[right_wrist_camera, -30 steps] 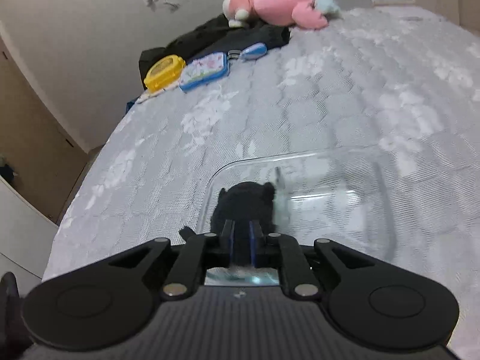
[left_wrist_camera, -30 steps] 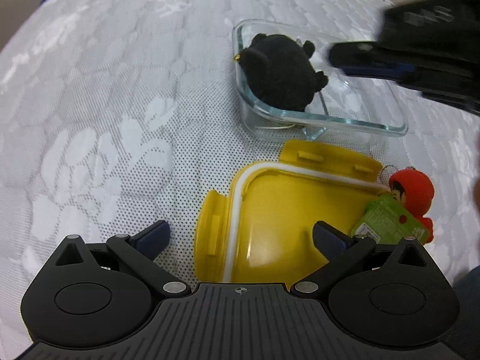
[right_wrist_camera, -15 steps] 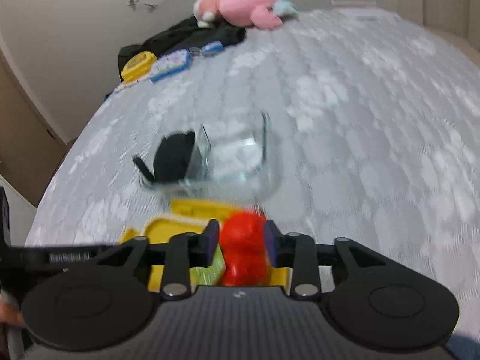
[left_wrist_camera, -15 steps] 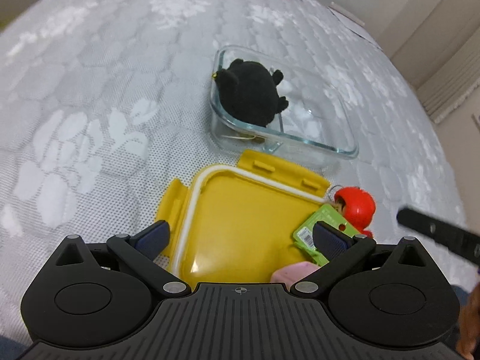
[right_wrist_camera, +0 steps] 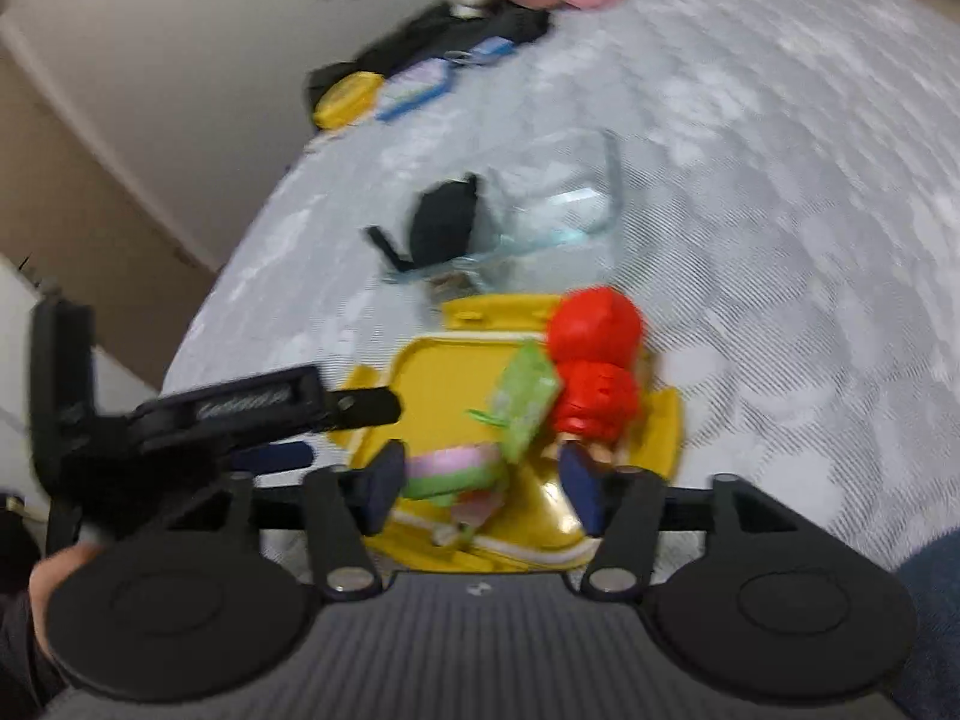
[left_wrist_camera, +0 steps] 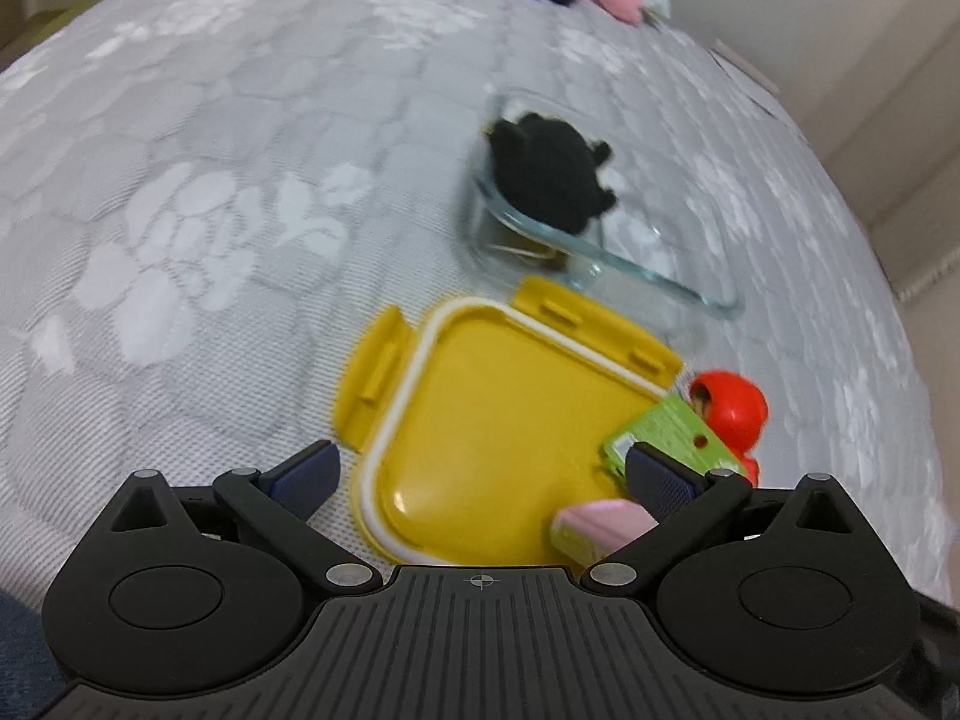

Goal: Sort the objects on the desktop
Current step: 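Move the right gripper back to the lunchbox over the pink-green toy, then grasp the pink-green toy with the green tag using the right gripper, then carry the pink-green toy into the glass container and release it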

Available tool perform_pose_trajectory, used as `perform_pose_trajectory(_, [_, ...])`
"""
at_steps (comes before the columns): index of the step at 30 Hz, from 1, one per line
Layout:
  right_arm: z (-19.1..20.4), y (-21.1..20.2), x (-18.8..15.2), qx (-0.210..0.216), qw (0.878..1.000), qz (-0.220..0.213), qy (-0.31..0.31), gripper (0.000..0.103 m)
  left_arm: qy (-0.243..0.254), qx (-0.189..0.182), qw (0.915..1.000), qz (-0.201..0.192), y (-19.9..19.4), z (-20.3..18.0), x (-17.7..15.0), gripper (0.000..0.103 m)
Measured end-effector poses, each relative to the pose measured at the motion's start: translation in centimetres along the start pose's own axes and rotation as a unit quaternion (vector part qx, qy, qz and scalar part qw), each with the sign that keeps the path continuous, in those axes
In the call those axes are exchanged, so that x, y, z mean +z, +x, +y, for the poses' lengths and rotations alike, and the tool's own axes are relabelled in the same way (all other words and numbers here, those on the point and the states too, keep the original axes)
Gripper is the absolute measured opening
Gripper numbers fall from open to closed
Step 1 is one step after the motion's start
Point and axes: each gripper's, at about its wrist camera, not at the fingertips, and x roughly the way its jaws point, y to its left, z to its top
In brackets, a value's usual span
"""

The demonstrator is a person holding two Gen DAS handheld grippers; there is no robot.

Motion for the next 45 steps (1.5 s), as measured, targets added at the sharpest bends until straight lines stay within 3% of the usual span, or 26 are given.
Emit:
perform_pose_trajectory(2, [1.3,0.0,-0.2,-0.003,0.999,-0.007,-0.041,0.069,-0.011,0.003,0.9999,0.003,0.0,0.4,0.1,0.103])
perform_pose_trajectory(6, [3.6,1.9,-0.8,-0.055,0.991,0.008,-0.121,0.073,-0.029,0.006,0.9996,0.002,-0.2,1.1,0.3,0.103])
perform_pose_trajectory(10, [4.8,3.4,-1.4,-0.065,0.984,0.02,-0.163,0.071,-0.046,0.007,0.9989,0.006,-0.1,1.8,0.5,0.103])
perform_pose_trajectory(12, [5.3,4.0,-1.7,-0.074,0.981,0.019,-0.18,0.065,-0.045,0.014,0.9989,-0.002,-0.1,1.9,0.6,0.103])
perform_pose_trajectory(16, [5.5,5.6,-2.1,-0.085,0.975,0.035,-0.202,0.054,-0.031,0.072,0.9967,-0.023,0.1,1.4,0.6,0.103])
perform_pose_trajectory(19, [5.5,6.3,-2.1,-0.09,0.974,0.044,-0.205,0.049,-0.03,0.092,0.9947,-0.035,0.1,1.4,0.9,0.103])
perform_pose_trajectory(24, [6.0,6.0,-1.2,-0.118,0.975,0.023,-0.188,0.049,-0.042,0.066,0.9965,-0.028,0.1,2.0,1.1,0.103])
perform_pose_trajectory(32, [6.6,2.2,1.9,-0.113,0.985,-0.001,-0.13,0.049,-0.005,0.037,0.9986,-0.037,-0.6,0.9,0.3,0.103])
perform_pose_trajectory(45, [6.5,-3.3,7.9,-0.071,0.987,-0.109,-0.091,0.049,-0.012,-0.006,0.9999,0.001,0.4,0.5,0.4,0.103])
